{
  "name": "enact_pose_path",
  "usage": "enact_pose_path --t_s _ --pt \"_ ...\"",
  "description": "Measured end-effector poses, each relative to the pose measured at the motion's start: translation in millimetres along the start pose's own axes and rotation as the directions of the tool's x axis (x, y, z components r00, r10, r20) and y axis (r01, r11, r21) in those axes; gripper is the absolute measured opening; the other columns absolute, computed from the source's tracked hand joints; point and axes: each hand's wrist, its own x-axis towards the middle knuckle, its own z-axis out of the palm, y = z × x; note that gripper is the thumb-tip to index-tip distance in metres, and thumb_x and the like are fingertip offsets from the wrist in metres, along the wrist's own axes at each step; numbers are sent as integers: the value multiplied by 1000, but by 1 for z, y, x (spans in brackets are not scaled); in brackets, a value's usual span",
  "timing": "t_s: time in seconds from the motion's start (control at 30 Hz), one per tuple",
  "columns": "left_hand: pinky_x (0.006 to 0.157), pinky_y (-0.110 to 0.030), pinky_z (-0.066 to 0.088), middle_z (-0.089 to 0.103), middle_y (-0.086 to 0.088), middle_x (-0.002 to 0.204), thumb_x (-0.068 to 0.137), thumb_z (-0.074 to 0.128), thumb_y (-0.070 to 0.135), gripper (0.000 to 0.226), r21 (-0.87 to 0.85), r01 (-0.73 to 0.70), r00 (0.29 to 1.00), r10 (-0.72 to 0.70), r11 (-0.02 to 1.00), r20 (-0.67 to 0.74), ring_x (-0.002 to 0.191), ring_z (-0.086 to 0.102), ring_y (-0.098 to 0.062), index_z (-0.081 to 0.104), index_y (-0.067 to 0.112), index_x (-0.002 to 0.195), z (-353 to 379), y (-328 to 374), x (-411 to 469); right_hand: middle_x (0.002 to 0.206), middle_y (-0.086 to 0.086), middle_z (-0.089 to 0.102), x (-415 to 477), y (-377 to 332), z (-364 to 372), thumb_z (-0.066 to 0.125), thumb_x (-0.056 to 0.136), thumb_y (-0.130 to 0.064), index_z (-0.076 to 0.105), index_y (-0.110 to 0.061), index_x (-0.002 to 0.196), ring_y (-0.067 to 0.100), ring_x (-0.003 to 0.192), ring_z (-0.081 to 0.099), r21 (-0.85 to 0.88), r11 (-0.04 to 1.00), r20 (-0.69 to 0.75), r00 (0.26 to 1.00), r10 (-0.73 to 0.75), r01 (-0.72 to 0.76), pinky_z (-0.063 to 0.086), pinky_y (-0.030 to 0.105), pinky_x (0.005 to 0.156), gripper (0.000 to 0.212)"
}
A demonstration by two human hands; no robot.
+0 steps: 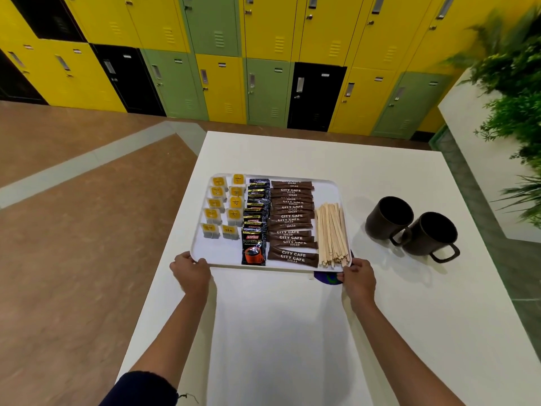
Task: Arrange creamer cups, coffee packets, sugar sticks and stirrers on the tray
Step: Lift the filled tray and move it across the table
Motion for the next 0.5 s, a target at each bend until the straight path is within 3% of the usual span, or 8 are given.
enact_pose_path --t_s 0.2,0.37,0.5 --pt "81 -43 51 57 -24 116 75 59 -7 35 -43 23 1000 -23 999 2 97 60 -38 57 -3 109 8 5 23 122 13 59 11 -10 13 60 89 -5 48 -10 119 29 109 61 14 1000 43 999 3 -4 53 34 77 33" --pt "79 -38 47 57 -23 116 76 57 -6 34 -52 8 1000 -8 999 -3 98 60 -37 57 -4 111 18 19 46 118 12 61 29 -25 28 67 86 -14 49 -12 119 29 102 64 7 1000 43 999 9 -9 55 37 79 37" --pt "65 -31 43 62 -24 102 73 55 -9 28 -69 -24 1000 25 997 15 83 61 -35 61 -7 100 28 34 68 117 12 63 44 -39 44 68 85 -16 50 -10 120 30 96 66 -32 999 39 999 -6 8 57 42 82 40"
